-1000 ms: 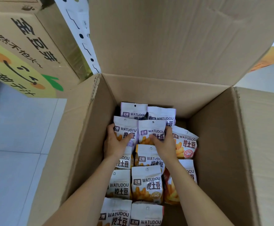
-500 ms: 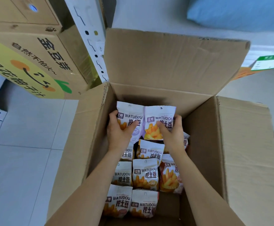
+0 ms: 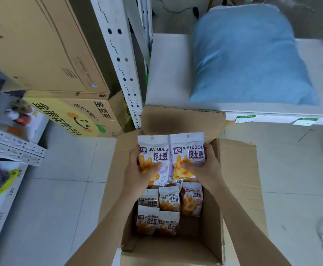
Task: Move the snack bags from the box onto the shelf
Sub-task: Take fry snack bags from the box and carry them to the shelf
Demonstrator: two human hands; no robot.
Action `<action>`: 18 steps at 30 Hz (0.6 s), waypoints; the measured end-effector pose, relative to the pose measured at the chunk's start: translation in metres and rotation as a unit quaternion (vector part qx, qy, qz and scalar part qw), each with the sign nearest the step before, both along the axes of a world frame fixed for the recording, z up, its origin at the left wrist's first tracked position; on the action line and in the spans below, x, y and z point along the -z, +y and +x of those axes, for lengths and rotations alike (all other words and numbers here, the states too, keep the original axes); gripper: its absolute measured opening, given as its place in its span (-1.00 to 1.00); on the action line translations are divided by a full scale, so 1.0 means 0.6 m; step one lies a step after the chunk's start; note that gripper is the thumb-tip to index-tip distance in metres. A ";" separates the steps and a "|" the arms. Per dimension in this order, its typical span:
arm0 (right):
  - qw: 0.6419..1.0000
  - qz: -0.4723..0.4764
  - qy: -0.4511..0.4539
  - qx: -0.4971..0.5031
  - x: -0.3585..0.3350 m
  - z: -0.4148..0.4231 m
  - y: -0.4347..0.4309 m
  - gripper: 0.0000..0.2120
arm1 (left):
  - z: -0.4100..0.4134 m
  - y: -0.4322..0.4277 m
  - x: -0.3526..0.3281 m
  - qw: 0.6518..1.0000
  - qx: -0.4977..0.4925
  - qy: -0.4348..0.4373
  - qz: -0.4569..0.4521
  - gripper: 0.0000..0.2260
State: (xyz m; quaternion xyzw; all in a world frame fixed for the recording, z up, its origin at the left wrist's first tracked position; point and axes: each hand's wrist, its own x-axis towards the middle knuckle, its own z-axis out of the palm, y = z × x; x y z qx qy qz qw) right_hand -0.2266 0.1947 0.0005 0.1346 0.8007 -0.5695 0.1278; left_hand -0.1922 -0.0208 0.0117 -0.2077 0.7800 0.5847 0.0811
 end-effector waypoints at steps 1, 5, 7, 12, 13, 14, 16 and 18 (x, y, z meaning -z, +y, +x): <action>1.000 0.001 0.004 -0.004 -0.031 0.006 0.001 -0.33 | 0.010 -0.005 -0.031 1.000 0.004 -0.001 0.005 -0.34; 0.999 0.016 0.033 -0.011 -0.171 0.035 -0.002 -0.37 | 0.054 -0.015 -0.171 1.000 0.010 0.018 0.022 -0.35; 0.999 0.016 0.036 -0.014 -0.233 0.056 -0.002 -0.37 | 0.080 -0.015 -0.245 0.999 0.010 0.029 0.031 -0.40; 0.998 0.011 0.057 -0.033 -0.380 0.126 -0.002 -0.40 | 0.165 -0.014 -0.412 0.997 -0.004 0.067 0.021 -0.47; 0.997 0.006 0.065 -0.037 -0.406 0.143 -0.003 -0.42 | 0.185 -0.014 -0.439 0.997 -0.007 0.076 0.018 -0.46; 0.997 0.004 0.072 -0.039 -0.432 0.163 -0.004 -0.44 | 0.207 -0.014 -0.464 0.997 -0.007 0.080 0.014 -0.46; 0.995 0.005 0.092 -0.047 -0.483 0.199 -0.007 -0.45 | 0.251 -0.014 -0.516 0.996 -0.012 0.090 0.014 -0.47; 0.993 0.005 0.105 -0.056 -0.536 0.237 -0.014 -0.45 | 0.299 -0.018 -0.561 0.995 -0.023 0.094 0.020 -0.46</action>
